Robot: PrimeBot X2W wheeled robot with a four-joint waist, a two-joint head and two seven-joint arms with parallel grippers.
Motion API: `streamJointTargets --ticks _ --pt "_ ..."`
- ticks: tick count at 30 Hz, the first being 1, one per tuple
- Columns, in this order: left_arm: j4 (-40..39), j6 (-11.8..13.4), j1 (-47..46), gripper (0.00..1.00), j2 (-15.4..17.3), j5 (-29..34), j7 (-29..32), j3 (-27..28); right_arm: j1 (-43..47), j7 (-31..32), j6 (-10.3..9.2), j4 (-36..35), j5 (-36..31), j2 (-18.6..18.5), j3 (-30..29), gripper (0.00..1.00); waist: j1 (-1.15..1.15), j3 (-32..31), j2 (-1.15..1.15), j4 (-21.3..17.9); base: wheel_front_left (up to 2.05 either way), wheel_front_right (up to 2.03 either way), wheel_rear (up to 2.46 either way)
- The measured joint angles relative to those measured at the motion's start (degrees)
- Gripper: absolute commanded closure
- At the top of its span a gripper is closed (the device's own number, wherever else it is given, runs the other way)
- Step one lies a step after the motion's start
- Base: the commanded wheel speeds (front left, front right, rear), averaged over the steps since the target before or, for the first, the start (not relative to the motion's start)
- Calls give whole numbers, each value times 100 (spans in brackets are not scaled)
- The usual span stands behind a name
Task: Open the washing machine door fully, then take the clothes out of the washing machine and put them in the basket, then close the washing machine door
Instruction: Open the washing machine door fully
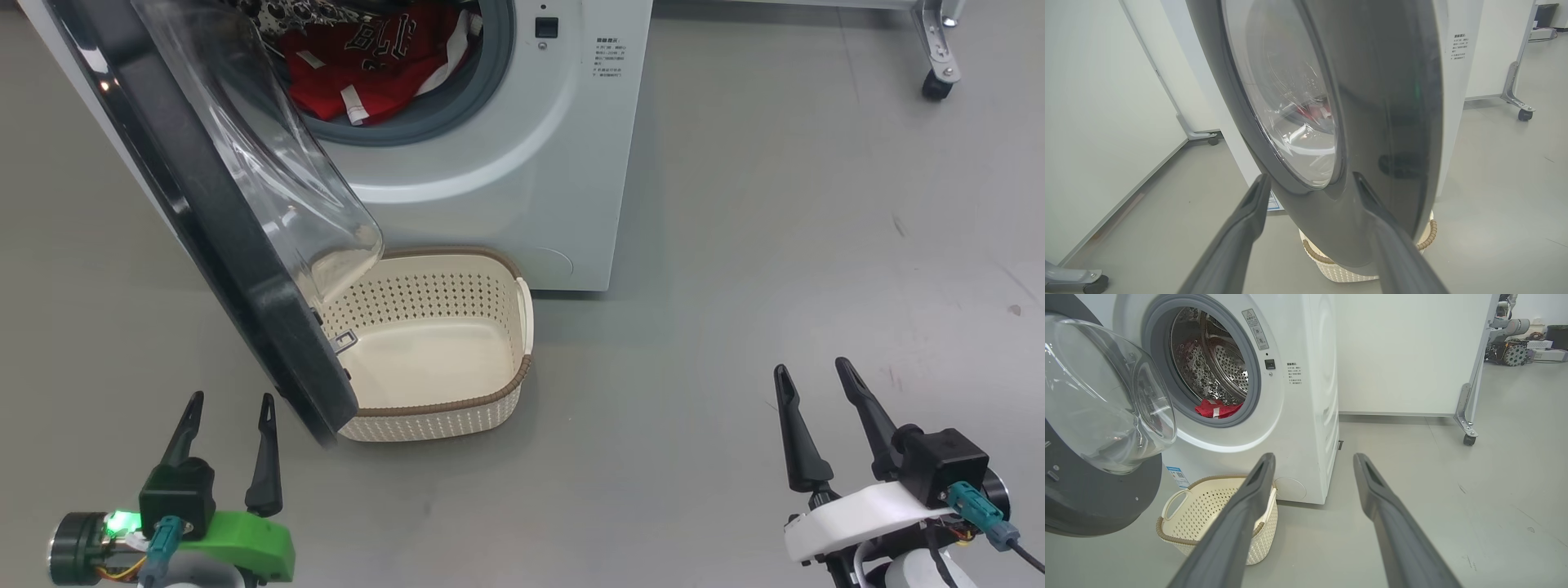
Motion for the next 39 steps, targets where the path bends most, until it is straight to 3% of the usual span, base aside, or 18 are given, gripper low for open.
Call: streamJointTargets --ticks 8,9,11,26,39 --pt "-1 -7 0 0 -8 2 0 16 25 0 33 4 -67 58 -62 0 0 23 0 1 0 0 0" --pt "0 -7 0 23 -9 2 0 16 29 0 34 5 -93 68 -69 0 0 25 0 1 0 0 0" --pt "29 -56 0 100 -23 -13 0 36 44 0 78 5 -99 85 -86 0 0 28 0 1 0 0 0" --pt "-62 -151 -3 100 -81 -140 0 188 75 0 156 43 -177 171 -185 0 0 31 0 18 0 0 0" --pt "-1049 -148 -508 100 -109 -254 -1 676 83 0 236 132 -257 247 -258 0 0 -4 0 65 0 0 0"
